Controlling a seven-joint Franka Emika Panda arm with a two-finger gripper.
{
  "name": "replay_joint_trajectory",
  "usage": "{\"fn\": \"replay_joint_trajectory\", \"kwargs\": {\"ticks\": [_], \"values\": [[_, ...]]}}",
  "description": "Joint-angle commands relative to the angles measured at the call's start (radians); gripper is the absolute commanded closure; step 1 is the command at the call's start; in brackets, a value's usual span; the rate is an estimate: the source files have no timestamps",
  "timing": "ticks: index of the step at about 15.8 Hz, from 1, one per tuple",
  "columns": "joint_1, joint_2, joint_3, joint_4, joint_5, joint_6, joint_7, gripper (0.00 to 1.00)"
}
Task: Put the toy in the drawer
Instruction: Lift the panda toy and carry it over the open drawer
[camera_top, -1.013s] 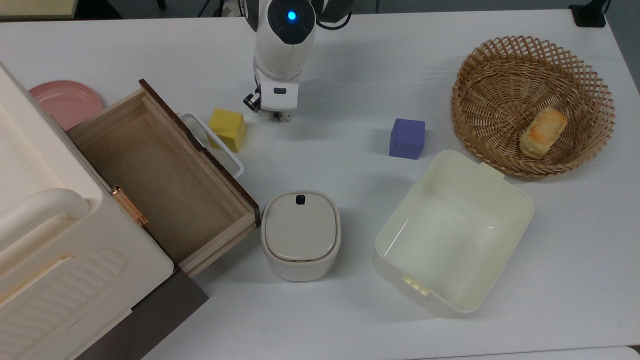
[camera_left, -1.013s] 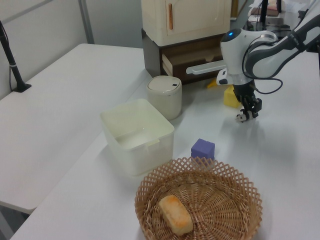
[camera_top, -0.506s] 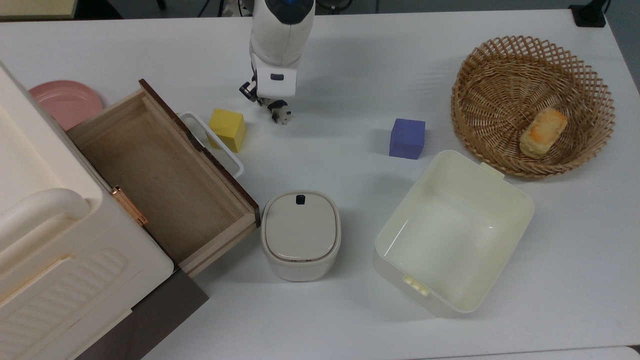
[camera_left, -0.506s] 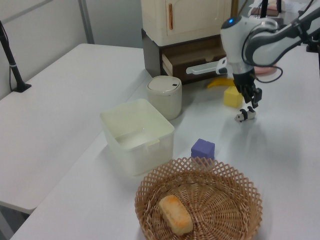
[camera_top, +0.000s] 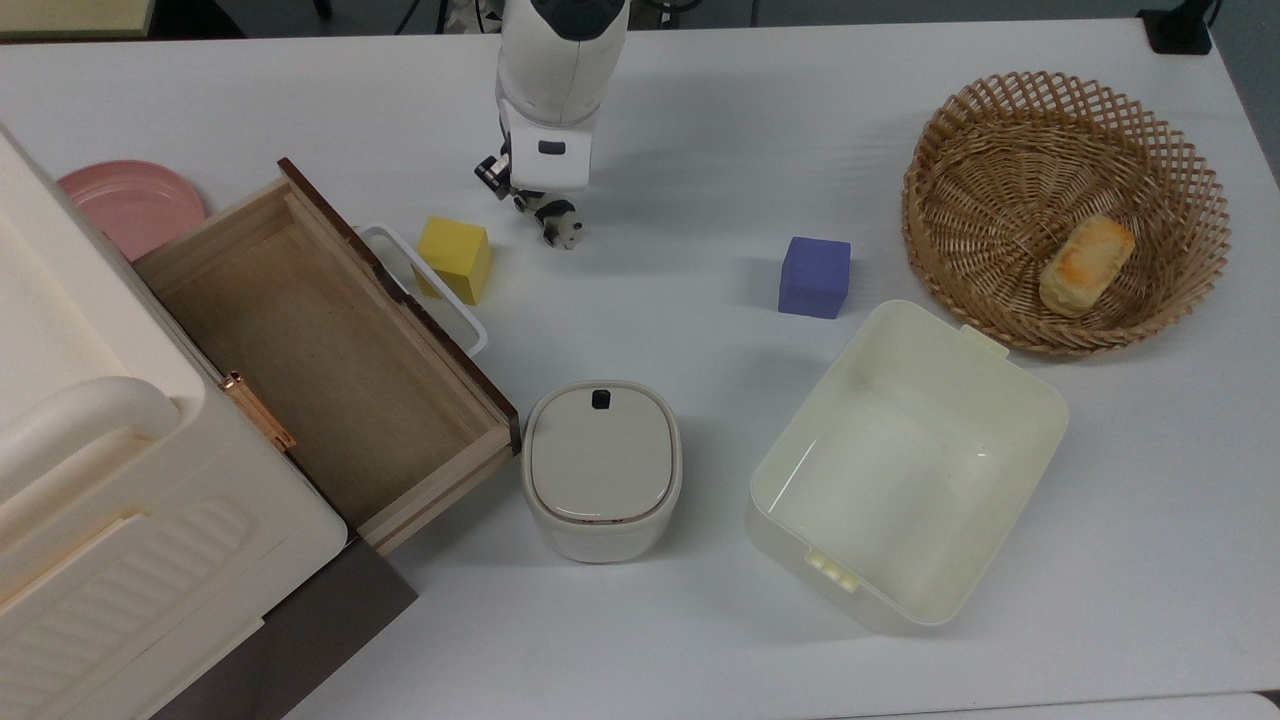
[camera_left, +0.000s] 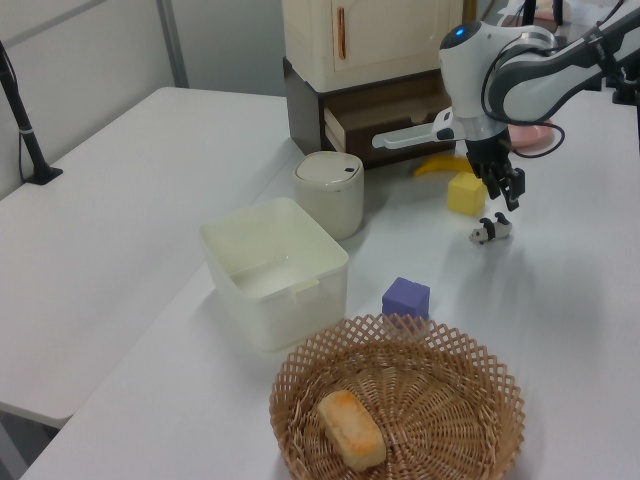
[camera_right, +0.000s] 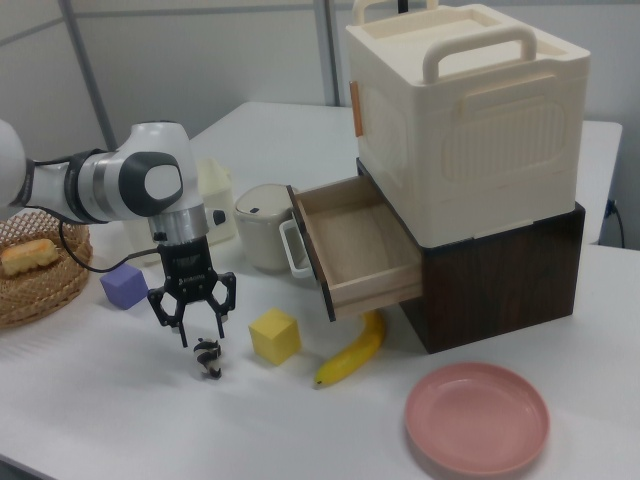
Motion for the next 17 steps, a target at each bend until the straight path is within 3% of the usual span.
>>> {"fn": "replay_joint_trajectory", "kwargs": {"ticks": [1,8,10,13,15,17], "values": [[0.006,0.037,-0.007,0.001,-0.002,0.019,0.002,0.28],[0.014,0.08,-0.007,0.001,-0.002,0.077,0.08,0.31],[0.014,0.08,-0.007,0.001,-0.002,0.077,0.08,0.53],[0.023,0.08,-0.007,-0.001,-0.002,0.074,0.099,0.66],[0.025,0.078,-0.007,0.001,-0.002,0.069,0.102,0.87],[0.026,0.074,-0.007,0.001,-0.002,0.065,0.102,0.96]]}}
